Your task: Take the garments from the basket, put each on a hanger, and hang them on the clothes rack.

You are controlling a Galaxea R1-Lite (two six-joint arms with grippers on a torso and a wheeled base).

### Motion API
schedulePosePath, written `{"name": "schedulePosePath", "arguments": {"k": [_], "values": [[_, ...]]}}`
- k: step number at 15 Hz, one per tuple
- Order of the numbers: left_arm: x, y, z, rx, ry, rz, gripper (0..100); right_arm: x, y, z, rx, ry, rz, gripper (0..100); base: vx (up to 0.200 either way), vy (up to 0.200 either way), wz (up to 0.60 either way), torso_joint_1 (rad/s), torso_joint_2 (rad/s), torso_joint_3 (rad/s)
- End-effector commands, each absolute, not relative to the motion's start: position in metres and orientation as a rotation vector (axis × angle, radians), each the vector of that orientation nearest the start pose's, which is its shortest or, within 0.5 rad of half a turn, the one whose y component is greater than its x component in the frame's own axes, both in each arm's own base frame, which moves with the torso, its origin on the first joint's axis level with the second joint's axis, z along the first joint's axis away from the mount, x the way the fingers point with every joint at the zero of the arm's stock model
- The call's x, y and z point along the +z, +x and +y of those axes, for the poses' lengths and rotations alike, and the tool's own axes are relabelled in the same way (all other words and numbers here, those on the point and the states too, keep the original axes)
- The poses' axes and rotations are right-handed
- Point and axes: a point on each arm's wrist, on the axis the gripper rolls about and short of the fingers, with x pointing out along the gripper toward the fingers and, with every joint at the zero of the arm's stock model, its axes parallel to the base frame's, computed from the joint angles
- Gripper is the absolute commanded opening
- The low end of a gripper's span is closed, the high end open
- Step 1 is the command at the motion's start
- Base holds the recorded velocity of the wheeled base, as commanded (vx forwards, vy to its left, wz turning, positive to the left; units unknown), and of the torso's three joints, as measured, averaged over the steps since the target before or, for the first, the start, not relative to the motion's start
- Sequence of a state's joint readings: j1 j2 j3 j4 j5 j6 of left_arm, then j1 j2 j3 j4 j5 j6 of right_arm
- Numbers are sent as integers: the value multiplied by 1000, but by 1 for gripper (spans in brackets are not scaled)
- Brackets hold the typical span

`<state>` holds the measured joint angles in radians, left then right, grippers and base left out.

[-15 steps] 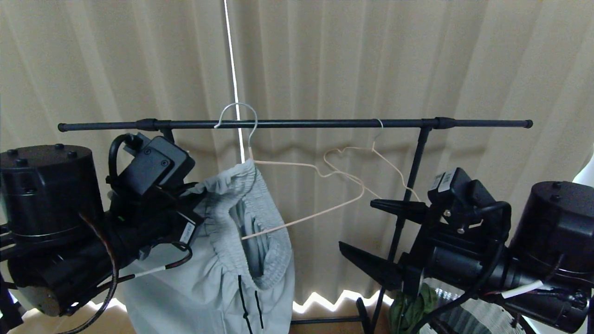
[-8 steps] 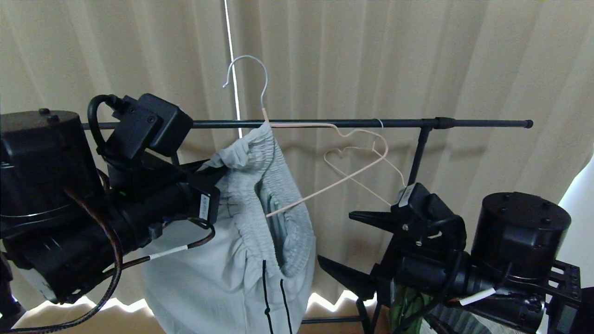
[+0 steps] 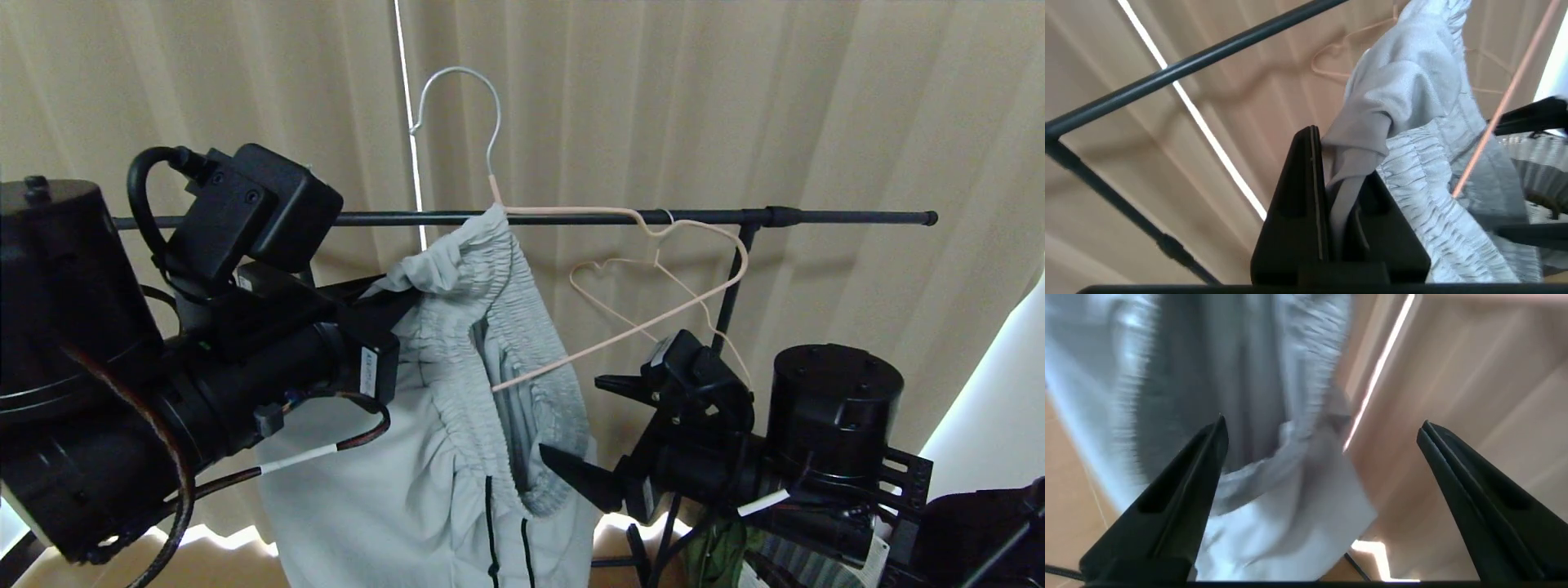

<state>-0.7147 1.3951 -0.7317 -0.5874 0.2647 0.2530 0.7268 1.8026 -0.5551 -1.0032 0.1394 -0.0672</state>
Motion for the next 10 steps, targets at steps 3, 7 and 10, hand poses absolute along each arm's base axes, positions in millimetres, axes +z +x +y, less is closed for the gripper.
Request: {"name": "schedulePosePath", "arguments": {"k": [3,7,10], "values": [[246,172,-147,-471,271,-16,0,120,223,196,854,-140,232,0,0,0,0,0,0,0],[242,176,-143,-445,286,-2,0,125,227,174,742,-137,225,0,0,0,0,0,0,0],[236,183,-132,-392,358,12,0,134,234,149,655,-120,201,0,0,0,0,0,0,0]]}}
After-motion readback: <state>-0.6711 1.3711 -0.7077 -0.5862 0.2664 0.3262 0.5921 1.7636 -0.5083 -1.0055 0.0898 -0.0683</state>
